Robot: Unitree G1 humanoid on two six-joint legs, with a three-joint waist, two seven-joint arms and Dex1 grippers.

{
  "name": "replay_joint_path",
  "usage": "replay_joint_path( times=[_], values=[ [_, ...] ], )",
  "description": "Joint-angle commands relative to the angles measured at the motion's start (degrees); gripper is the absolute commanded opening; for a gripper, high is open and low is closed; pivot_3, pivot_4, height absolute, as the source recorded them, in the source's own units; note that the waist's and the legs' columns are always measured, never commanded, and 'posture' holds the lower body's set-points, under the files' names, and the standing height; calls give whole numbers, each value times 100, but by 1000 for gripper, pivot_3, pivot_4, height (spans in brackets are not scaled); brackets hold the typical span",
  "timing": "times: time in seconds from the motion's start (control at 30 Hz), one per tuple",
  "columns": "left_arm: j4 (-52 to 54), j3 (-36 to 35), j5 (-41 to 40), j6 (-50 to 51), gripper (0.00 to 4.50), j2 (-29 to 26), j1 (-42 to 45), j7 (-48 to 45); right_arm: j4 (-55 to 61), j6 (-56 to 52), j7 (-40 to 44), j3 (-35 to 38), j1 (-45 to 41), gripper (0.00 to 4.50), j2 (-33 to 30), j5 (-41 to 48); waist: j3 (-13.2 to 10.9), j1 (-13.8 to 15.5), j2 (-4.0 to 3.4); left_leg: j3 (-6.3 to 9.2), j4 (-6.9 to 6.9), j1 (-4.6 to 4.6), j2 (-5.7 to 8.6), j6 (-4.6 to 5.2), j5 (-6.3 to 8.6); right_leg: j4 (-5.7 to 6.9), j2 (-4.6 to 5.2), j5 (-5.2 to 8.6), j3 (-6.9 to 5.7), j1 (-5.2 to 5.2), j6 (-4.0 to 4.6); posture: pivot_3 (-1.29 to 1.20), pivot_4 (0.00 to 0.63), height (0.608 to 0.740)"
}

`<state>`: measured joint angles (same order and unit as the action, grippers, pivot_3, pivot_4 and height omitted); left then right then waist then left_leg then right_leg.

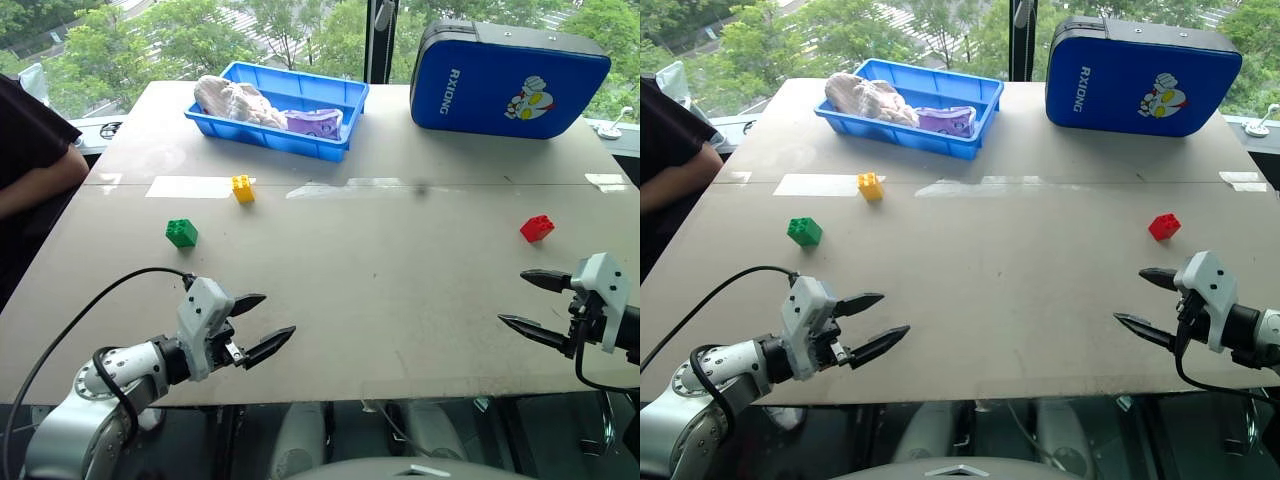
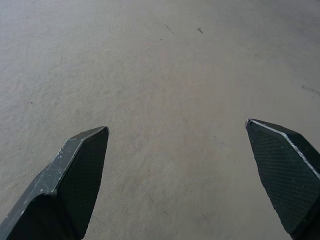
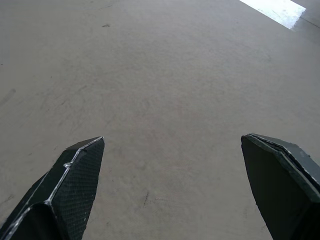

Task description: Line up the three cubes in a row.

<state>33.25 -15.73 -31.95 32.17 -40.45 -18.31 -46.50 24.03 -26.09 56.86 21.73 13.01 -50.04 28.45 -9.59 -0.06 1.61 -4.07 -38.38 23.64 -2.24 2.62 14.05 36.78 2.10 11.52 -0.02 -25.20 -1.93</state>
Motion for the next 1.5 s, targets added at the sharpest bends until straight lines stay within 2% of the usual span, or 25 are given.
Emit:
replay_joint_path(
  times=[0.03, 0.13, 0.23, 0.3, 0.47, 0.6, 0.83, 1.23, 1.33, 1.5],
  values=[
    [268, -87, -360, 180, 4487, 103, 319, 242, 185, 41, -407, 85, -108, 4500, 266, 9, 0, 0, 0, 0, 0, 0, 0, 0, 0, 0, 0, 0, 0, 0, 0, 0, 150, 740],
    [282, 112, -846, 680, 4487, 473, 1031, 769, 190, -390, -1293, 23, -421, 4500, 589, -163, 4, 66, 5, 6, -3, 0, -1, 0, -1, 1, -1, -1, -4, 4, 0, 0, 150, 740],
    [299, 508, -930, 930, 4487, 595, 1855, 970, 9, -1832, -2358, -102, -1276, 4500, 474, -427, 6, 80, 2, -1, -14, -3, 3, 1, -1, 5, 0, -6, 4, 10, 5, 0, 150, 740],
    [355, 748, -996, 986, 4487, 609, 2279, 959, -362, -2570, -2687, -15, -1912, 4500, 452, -303, 11, 66, 9, -6, -16, -1, 8, 2, -2, 5, -1, -20, 11, 9, 26, 0, 150, 740],
    [406, 1370, -852, 857, 4487, 458, 3035, 609, -1441, -3661, -3378, -344, -3397, 4500, 261, -702, 12, 71, 7, -4, -7, 3, 14, 2, -1, 4, -11, -21, 11, 4, 31, 0, 150, 740],
    [355, 1605, -1085, 959, 4487, 581, 3443, 520, -2082, -3813, -3228, -974, -4136, 4500, 94, -915, 12, 64, 7, -3, -1, 9, 14, 1, -1, -4, -22, -31, 11, 0, 14, 0, 150, 740],
    [298, 1888, -1075, 907, 4487, 588, 3632, 273, -3205, -3790, -2778, -1756, -5007, 4500, -7, -1128, 12, 59, 6, -5, -2, 9, 15, 2, -1, -6, -22, -32, 14, 0, 11, 0, 150, 740],
    [483, 1856, -1072, 862, 4487, 632, 3551, 367, -4819, -3067, -2689, -2255, -5672, 4500, 266, -1758, 12, 61, 6, -7, -3, 10, 15, 2, -1, -7, -21, -34, 15, -1, 7, 0, 150, 740],
    [553, 1792, -1147, 927, 4500, 615, 3516, 449, -5137, -2846, -2595, -2310, -5746, 3717, 340, -1875, 11, 57, 6, -6, -3, 10, 14, 2, -1, -6, -21, -35, 15, -1, 6, 0, 150, 740],
    [596, 1743, -1159, 937, 4500, 565, 3471, 511, -5397, -2544, -2487, -2309, -5843, 1328, 436, -2011, 11, 42, 6, -7, -3, 10, 14, 2, -1, -6, -21, -36, 16, -1, 6, 0, 150, 740]
  ],
)
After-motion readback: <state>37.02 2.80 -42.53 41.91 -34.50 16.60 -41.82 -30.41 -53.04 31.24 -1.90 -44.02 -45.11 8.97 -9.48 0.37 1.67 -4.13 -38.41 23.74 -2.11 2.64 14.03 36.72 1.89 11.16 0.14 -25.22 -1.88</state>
